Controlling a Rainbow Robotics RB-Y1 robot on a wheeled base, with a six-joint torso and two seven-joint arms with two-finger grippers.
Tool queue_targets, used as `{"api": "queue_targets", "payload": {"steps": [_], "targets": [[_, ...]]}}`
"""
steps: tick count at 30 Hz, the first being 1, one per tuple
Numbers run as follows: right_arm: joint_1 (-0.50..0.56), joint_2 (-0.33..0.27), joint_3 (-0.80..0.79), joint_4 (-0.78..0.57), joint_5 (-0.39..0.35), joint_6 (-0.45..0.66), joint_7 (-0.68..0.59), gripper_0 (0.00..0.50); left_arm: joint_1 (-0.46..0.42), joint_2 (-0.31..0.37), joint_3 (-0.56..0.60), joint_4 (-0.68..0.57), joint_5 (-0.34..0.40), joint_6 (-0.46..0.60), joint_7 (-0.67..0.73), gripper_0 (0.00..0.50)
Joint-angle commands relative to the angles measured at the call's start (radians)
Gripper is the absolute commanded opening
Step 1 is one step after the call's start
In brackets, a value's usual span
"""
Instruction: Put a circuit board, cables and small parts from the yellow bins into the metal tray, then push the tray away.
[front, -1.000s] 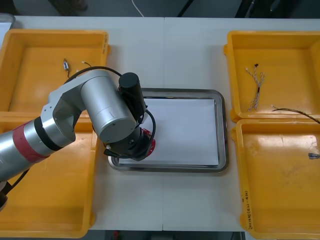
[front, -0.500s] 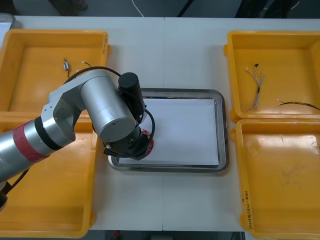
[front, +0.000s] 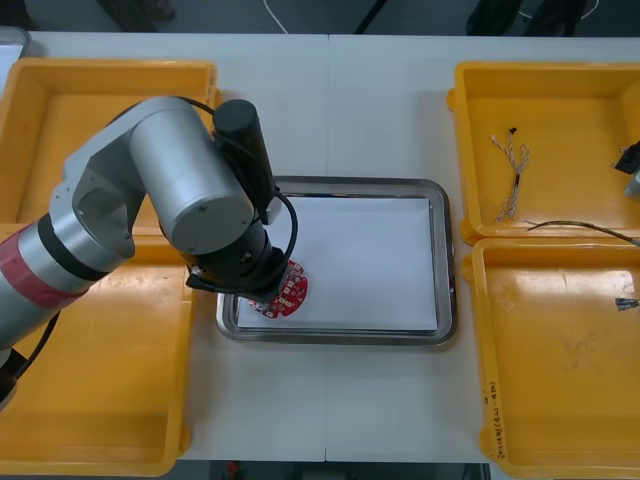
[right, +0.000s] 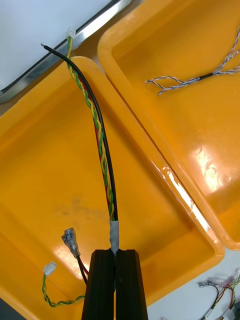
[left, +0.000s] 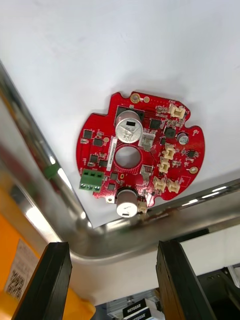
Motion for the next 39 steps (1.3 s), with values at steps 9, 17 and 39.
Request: {"api": "queue_targets", "payload": {"steps": [9,17,39], "targets": [[-0.047,-0.04,0.042,-0.046,-0.05,0.004,0.037,0.0,-0.04,0.01,0.275,-0.083,0.051,0.099,-0.039,0.5],[-0.139,-0.043,0.138,-0.045,-0.065,0.004,0.032,0.0,-0.038,0.01,0.365,-0.082,-0.018,0.099,-0.035,0.5],[-0.519,0.058,0.559,0.012,0.024,0.004,0.02,0.0,-0.04,0.007,0.534,0.069,-0.237,0.099,-0.033,0.5]]}}
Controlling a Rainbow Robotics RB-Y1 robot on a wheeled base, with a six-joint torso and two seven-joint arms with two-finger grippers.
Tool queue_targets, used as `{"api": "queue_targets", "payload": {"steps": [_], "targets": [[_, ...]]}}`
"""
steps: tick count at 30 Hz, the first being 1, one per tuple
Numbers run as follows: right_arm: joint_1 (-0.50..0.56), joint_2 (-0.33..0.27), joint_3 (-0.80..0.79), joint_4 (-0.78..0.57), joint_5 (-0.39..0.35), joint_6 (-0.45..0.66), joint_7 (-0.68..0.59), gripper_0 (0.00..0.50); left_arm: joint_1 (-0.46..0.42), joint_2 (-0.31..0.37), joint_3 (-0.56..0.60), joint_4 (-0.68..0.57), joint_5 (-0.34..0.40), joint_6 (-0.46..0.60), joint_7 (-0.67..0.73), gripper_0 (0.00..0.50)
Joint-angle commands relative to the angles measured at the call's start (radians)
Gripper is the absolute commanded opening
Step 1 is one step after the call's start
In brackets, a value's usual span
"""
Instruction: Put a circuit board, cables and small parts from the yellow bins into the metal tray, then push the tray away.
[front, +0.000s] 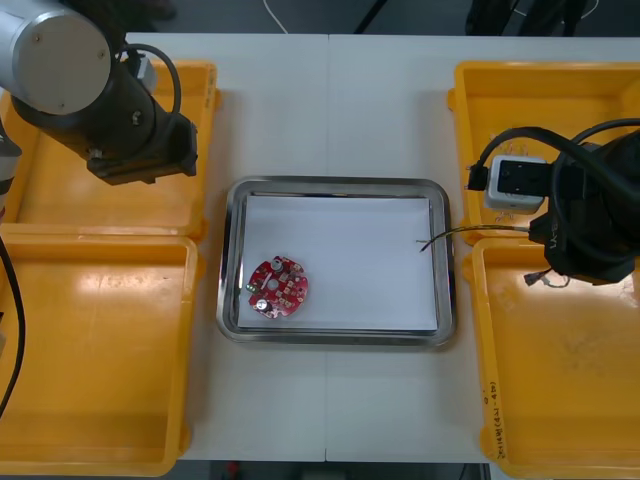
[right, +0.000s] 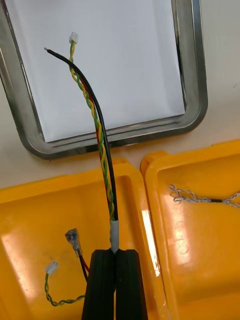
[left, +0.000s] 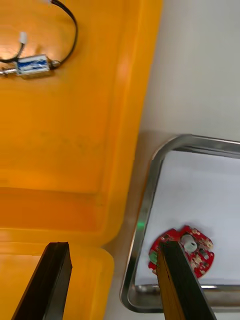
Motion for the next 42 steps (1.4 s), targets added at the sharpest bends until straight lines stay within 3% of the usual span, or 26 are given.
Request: {"api": "queue_targets", "payload": {"steps": [1,4,16,23,35,42], "targets": [[-0.113,0.058,0.08,0.026,0.019,0.003,0.018,0.0,-0.04,0.007,0.03,0.034,-0.08,0.008,-0.033,0.5],[-0.153,0.087,0.134,0.041,0.044,0.003,0.017,0.0,-0.046,0.01,0.041,0.068,-0.116,0.008,-0.039,0.5],[-0.241,0.211,0.304,0.115,0.161,0.003,0.027,0.0,-0.09,0.044,0.094,0.238,-0.152,-0.014,-0.128,0.5],[-0.258,0.262,0.364,0.187,0.207,0.003,0.038,0.0,-0.123,0.048,0.108,0.347,-0.181,-0.096,-0.231,0.5],[-0.266,0.317,0.508,0.261,0.355,0.003,0.054,0.0,-0.17,0.048,0.116,0.525,-0.19,-0.341,-0.324,0.5],[-0.265,0.378,0.536,0.376,0.368,0.003,0.055,0.0,-0.193,0.048,0.116,0.62,-0.196,-0.459,-0.367,0.5]]}}
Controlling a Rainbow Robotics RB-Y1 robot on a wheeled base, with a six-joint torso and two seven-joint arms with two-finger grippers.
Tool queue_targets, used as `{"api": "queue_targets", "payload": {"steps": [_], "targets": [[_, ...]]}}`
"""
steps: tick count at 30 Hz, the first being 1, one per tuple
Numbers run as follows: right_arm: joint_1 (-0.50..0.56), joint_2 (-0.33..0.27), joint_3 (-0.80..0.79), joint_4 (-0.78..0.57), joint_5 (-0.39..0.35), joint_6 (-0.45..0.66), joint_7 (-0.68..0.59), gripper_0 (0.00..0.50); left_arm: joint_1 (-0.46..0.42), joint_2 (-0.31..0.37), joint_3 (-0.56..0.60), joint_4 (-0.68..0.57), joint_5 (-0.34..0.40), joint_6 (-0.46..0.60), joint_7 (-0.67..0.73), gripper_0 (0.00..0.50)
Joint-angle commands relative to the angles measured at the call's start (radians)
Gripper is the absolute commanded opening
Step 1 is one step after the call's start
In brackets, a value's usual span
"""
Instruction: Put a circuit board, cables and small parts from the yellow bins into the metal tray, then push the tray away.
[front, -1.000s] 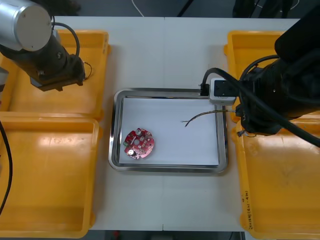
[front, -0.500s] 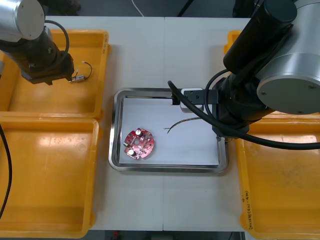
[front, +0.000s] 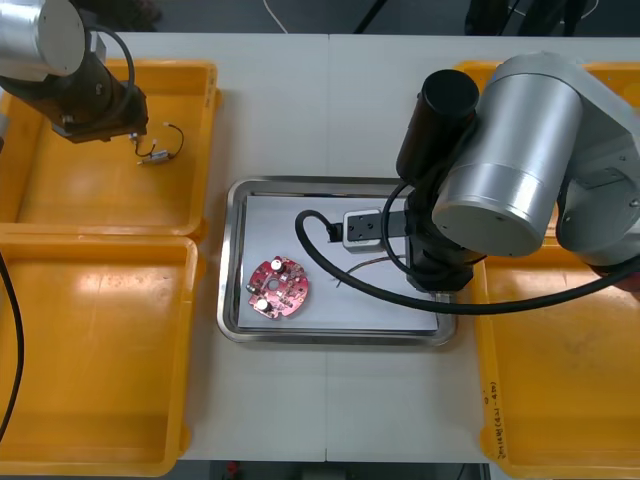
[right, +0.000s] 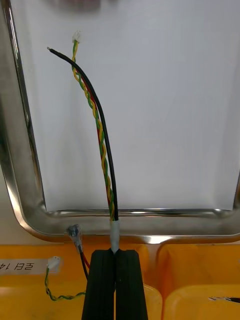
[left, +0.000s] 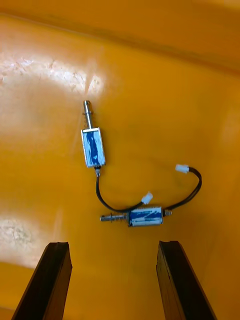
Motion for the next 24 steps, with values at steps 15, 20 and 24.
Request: {"api": "queue_targets", "payload": {"steps": [15,20,24], "targets": [[-0.037,0.073,0.138,0.143,0.136,-0.11,0.029,0.0,-0.102,0.021,0.027,0.195,-0.022,-0.255,-0.083,0.5],[-0.029,0.085,0.141,0.167,0.136,-0.139,0.035,0.0,-0.105,0.009,0.025,0.228,-0.034,-0.301,-0.087,0.5],[-0.026,0.096,0.153,0.185,0.136,-0.156,0.036,0.0,-0.103,0.003,0.025,0.251,-0.039,-0.329,-0.092,0.5]]}}
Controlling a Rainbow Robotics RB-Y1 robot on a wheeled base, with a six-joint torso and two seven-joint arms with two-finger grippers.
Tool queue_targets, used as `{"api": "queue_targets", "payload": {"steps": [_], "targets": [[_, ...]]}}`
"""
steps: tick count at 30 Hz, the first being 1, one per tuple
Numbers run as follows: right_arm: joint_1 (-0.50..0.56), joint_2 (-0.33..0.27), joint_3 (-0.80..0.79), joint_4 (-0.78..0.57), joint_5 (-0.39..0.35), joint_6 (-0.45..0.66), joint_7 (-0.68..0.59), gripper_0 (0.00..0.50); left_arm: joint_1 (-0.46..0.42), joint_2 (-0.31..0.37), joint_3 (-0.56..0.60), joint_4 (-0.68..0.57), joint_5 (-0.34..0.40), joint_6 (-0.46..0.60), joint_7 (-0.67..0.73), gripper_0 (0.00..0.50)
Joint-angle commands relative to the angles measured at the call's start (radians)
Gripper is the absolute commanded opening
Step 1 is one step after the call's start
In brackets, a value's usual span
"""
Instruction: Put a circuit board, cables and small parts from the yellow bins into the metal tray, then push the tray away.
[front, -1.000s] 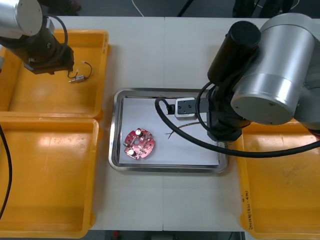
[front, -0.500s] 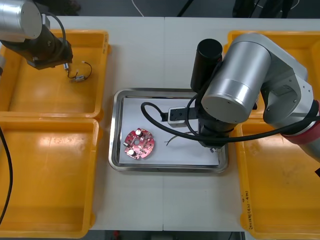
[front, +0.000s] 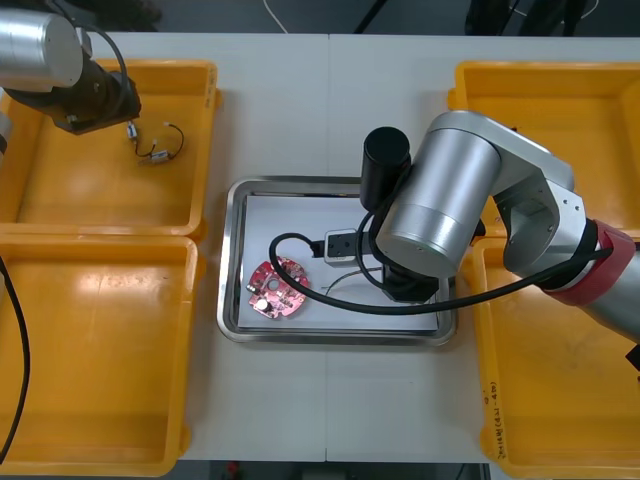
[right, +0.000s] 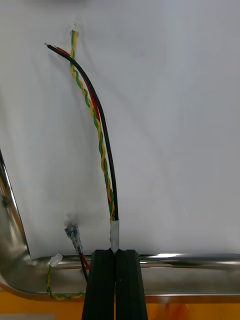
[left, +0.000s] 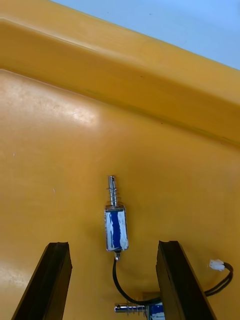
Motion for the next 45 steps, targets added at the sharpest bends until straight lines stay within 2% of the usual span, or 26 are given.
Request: {"api": "queue_targets", "payload": {"steps": [1,14,25,26,27,28,29,30,33,34,35,36,37,45], "targets": [[-0.026,0.028,0.018,0.013,0.008,-0.025,0.038,0.0,-0.056,0.001,0.025,0.014,-0.017,-0.041,-0.093,0.5],[0.008,0.031,0.023,0.088,0.008,-0.125,0.047,0.0,-0.056,-0.026,-0.022,0.114,-0.01,-0.156,-0.096,0.5],[0.031,0.031,0.024,0.089,0.029,-0.126,0.058,0.001,-0.056,-0.051,-0.036,0.166,-0.008,-0.214,-0.095,0.5],[0.031,0.031,0.024,0.089,0.032,-0.126,0.058,0.098,-0.056,-0.054,-0.038,0.169,-0.008,-0.214,-0.095,0.5],[0.031,0.031,0.024,0.089,0.037,-0.126,0.059,0.218,-0.056,-0.055,-0.038,0.172,-0.008,-0.214,-0.096,0.5],[0.031,0.031,0.024,0.088,0.04,-0.126,0.061,0.28,-0.056,-0.055,-0.038,0.177,-0.008,-0.215,-0.096,0.5],[0.031,0.031,0.024,0.088,0.04,-0.126,0.062,0.44,-0.056,-0.057,-0.041,0.182,-0.008,-0.22,-0.098,0.5],[0.031,0.031,0.024,0.089,0.04,-0.125,0.064,0.5,-0.056,-0.058,-0.049,0.186,-0.008,-0.228,-0.098,0.5],[0.031,0.029,0.024,0.088,0.04,-0.126,0.065,0.5,-0.056,-0.058,-0.07,0.195,-0.008,-0.241,-0.095,0.5],[0.031,0.029,0.024,0.088,0.04,-0.126,0.065,0.5,-0.056,-0.058,-0.073,0.195,-0.01,-0.243,-0.095,0.455],[0.031,0.029,0.024,0.088,0.04,-0.125,0.065,0.5,-0.056,-0.058,-0.073,0.195,-0.008,-0.243,-0.095,0.342],[0.031,0.028,0.024,0.086,0.04,-0.125,0.065,0.5,-0.056,-0.058,-0.073,0.195,-0.008,-0.243,-0.096,0.072],[0.031,0.028,0.023,0.082,0.04,-0.125,0.065,0.5,-0.056,-0.058,-0.073,0.194,-0.006,-0.241,-0.095,0.001],[0.04,0.022,0.001,0.049,0.042,-0.089,0.065,0.5,-0.056,-0.057,-0.059,0.195,-0.005,-0.24,-0.093,0.0]]}}
